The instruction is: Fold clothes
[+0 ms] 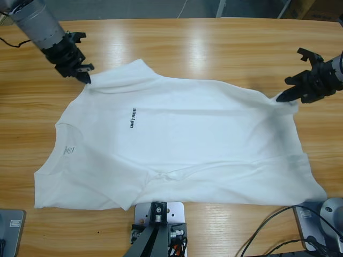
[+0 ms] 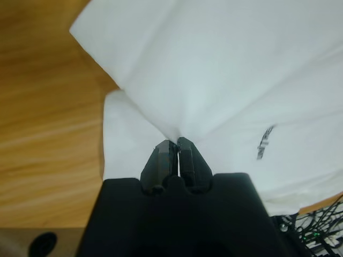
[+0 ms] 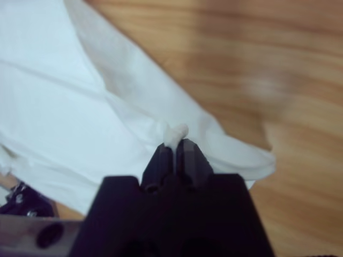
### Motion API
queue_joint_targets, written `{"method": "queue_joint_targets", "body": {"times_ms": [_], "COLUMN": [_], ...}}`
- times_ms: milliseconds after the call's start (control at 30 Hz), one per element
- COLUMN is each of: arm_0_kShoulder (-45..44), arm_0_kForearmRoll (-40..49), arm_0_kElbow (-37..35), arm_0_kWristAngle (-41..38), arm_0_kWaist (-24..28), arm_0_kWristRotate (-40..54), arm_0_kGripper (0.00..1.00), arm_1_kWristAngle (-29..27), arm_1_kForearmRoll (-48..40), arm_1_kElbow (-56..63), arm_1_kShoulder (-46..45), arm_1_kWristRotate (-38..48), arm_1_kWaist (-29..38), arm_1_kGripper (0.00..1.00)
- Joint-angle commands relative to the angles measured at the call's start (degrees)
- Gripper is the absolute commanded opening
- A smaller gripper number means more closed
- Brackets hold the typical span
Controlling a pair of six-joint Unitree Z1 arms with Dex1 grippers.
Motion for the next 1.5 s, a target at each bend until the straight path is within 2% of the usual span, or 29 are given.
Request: {"method": "queue_joint_targets", "body": {"times_ms": [33,233,467,533,600,633,667,733,767,1000,1333,1467,1500], "arm_0_kShoulder": [-10.5,-16.6,-21.6,-22.3,-23.4,-23.9,-24.2,-24.0,-23.2,-15.6,-14.0,-13.0,-12.9], "arm_0_kForearmRoll": [-5.5,-11.7,-13.4,-16.1,-22.7,-26.5,-30.1,-36.0,-37.9,-39.0,-37.9,-38.0,-38.7], "arm_0_kElbow": [15.7,28.3,33.8,36.3,39.6,40.8,41.4,41.4,40.8,38.3,39.1,40.4,41.0], "arm_0_kWristAngle": [-1.6,-2.7,-3.4,-2.7,-1.6,-1.8,-2.2,-2.3,-3.3,-5.1,-5.6,-7.1,-7.5], "arm_0_kWaist": [-0.8,-1.7,-1.8,-1.8,-1.7,-1.7,-1.7,-1.7,-1.5,1.1,1.3,1.2,1.2], "arm_0_kWristRotate": [0.0,-1.4,-1.9,-2.8,-5.2,-6.0,-6.1,-5.1,-5.3,-9.4,-13.0,-13.7,-14.2], "arm_0_kGripper": [0.000,0.000,0.000,0.000,0.000,0.061,0.406,0.918,0.968,0.969,0.967,0.860,0.858], "arm_1_kWristAngle": [-2.0,-3.5,-3.9,-4.1,-4.4,-4.5,-4.5,-4.4,-4.4,-4.5,-4.7,-4.7,-4.7], "arm_1_kForearmRoll": [7.9,10.8,13.6,13.1,12.6,12.3,12.0,11.7,11.6,10.3,8.9,8.5,8.5], "arm_1_kElbow": [1.6,1.8,1.5,1.5,1.5,1.5,1.5,1.3,1.2,2.1,2.2,2.2,2.2], "arm_1_kShoulder": [-2.6,-2.8,-2.4,-3.1,-3.5,-3.5,-3.3,-2.7,-2.5,-1.2,0.9,1.2,1.2], "arm_1_kWristRotate": [1.0,1.4,3.5,3.2,3.0,3.0,3.0,3.0,3.0,2.9,2.9,2.9,2.9], "arm_1_kWaist": [1.1,1.1,1.4,1.5,1.5,1.5,1.5,1.5,1.5,1.5,1.5,1.5,1.5], "arm_1_kGripper": [0.000,0.000,0.000,0.000,0.000,0.000,0.000,0.000,0.000,0.000,0.000,0.000,0.000]}}
